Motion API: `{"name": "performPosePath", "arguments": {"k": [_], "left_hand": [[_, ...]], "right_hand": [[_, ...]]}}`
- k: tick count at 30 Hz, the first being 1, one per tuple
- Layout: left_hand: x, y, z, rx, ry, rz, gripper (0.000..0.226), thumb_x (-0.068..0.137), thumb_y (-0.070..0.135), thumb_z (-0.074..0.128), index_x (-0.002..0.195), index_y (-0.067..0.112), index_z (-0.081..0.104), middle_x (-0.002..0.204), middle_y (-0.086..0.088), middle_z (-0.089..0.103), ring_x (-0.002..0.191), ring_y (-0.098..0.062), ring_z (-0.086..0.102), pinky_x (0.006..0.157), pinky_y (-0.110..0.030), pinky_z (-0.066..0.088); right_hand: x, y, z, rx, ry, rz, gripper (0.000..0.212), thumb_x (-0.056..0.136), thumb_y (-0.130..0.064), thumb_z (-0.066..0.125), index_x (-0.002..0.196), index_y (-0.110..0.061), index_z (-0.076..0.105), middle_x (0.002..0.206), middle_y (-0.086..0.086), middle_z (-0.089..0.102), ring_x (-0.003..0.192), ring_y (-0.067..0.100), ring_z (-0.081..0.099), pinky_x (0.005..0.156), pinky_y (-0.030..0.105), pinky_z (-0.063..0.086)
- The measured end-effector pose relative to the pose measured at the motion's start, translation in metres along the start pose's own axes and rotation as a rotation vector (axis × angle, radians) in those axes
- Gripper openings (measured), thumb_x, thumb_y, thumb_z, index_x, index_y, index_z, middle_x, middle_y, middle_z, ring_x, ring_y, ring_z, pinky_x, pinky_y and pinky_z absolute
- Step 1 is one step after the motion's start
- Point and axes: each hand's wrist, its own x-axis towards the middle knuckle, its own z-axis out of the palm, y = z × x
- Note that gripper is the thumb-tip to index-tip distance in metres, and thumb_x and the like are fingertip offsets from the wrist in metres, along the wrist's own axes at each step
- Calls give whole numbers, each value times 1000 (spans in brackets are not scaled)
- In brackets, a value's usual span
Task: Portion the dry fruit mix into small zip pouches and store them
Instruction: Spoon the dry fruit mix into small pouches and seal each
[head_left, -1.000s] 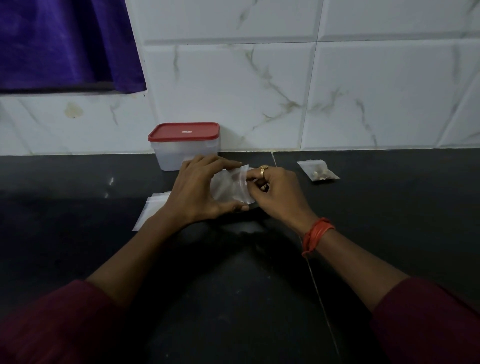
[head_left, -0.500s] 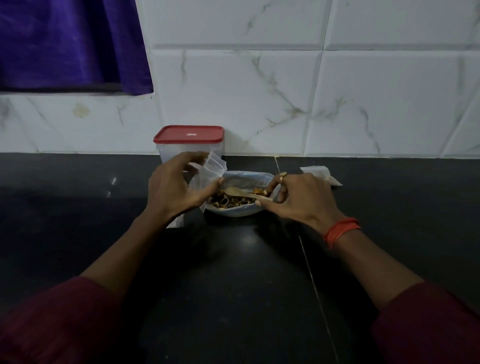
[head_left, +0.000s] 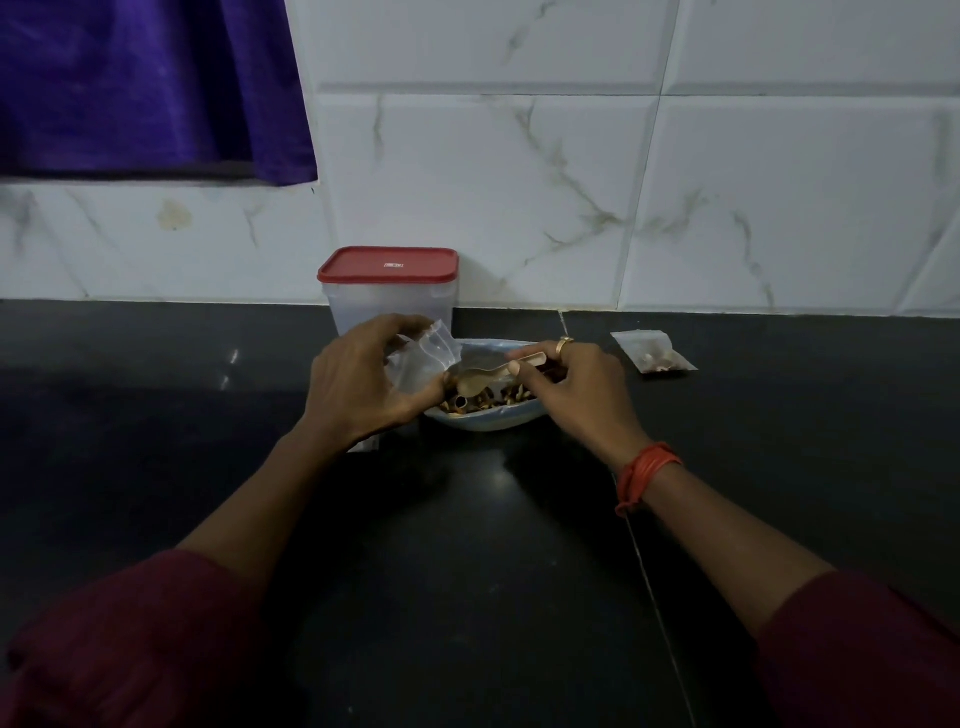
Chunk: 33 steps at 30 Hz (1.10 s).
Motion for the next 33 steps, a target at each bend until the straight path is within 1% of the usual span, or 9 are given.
{"name": "performPosePath", "arguments": {"k": [3, 5, 10, 13, 16, 21, 25, 29, 33], "left_hand": [[2, 0, 0, -32, 0, -16, 74, 72, 70, 70, 128, 22, 62, 117, 6, 70, 95, -6, 67, 73, -30, 61], [4, -1, -1, -87, -13, -48, 73, 72, 68, 73, 127, 21, 63, 117, 6, 70, 96, -5, 66, 75, -25, 60], [6, 3, 0, -253, -67, -90, 65, 74, 53, 82, 126, 17, 65, 115, 7, 69, 100, 4, 64, 81, -9, 53], [5, 5, 0, -313, -131, -118, 69, 71, 59, 80, 126, 20, 64, 115, 11, 69, 104, 2, 64, 85, -13, 54], [5, 4, 1, -334, -150, -156, 64, 74, 55, 81, 126, 22, 64, 115, 10, 69, 105, -3, 66, 87, -20, 56], [3, 8, 5, -406, -128, -215, 55, 78, 42, 82, 125, 20, 64, 113, 6, 71, 104, -12, 68, 88, -37, 60], [3, 15, 6, -420, -118, -237, 58, 77, 46, 79, 126, 19, 64, 114, 4, 71, 103, -12, 68, 88, -37, 60], [3, 17, 7, -435, -104, -278, 60, 76, 48, 78, 126, 18, 64, 114, 5, 71, 103, -11, 68, 88, -34, 59], [4, 18, 8, -448, -105, -288, 59, 76, 46, 77, 125, 16, 64, 114, 4, 71, 102, -11, 68, 87, -33, 59]], "right_hand": [[0, 5, -1, -161, 141, -171, 18, 96, -38, 60, 106, -30, 73, 76, -12, 72, 74, 10, 65, 96, 40, 43], [0, 6, -7, -314, 213, -269, 18, 98, -36, 55, 104, -29, 70, 72, -9, 71, 71, 12, 61, 93, 35, 32], [-3, 7, -7, -411, 91, -333, 20, 100, -35, 51, 107, -27, 68, 76, -8, 71, 72, 11, 64, 102, 42, 31], [0, 8, -9, -376, 29, -347, 22, 100, -37, 48, 107, -30, 67, 78, -9, 72, 73, 7, 62, 102, 42, 31], [2, 8, -13, -313, 1, -354, 21, 99, -37, 47, 104, -30, 66, 76, -11, 73, 69, 2, 59, 101, 44, 32], [-1, 9, -6, -62, 8, -171, 17, 94, -33, 55, 98, -30, 72, 70, -18, 72, 77, 4, 69, 100, 47, 41], [-5, 0, 6, 44, -8, -52, 12, 93, -24, 64, 96, -25, 76, 69, -17, 73, 75, 0, 71, 95, 51, 51], [-5, -7, 4, 33, -14, 50, 12, 93, -28, 65, 90, -29, 76, 66, -16, 73, 78, 2, 71, 95, 46, 53], [-10, -14, 4, 137, -49, 225, 13, 93, -25, 64, 89, -28, 76, 69, -14, 75, 58, 6, 70, 81, 31, 59]]}}
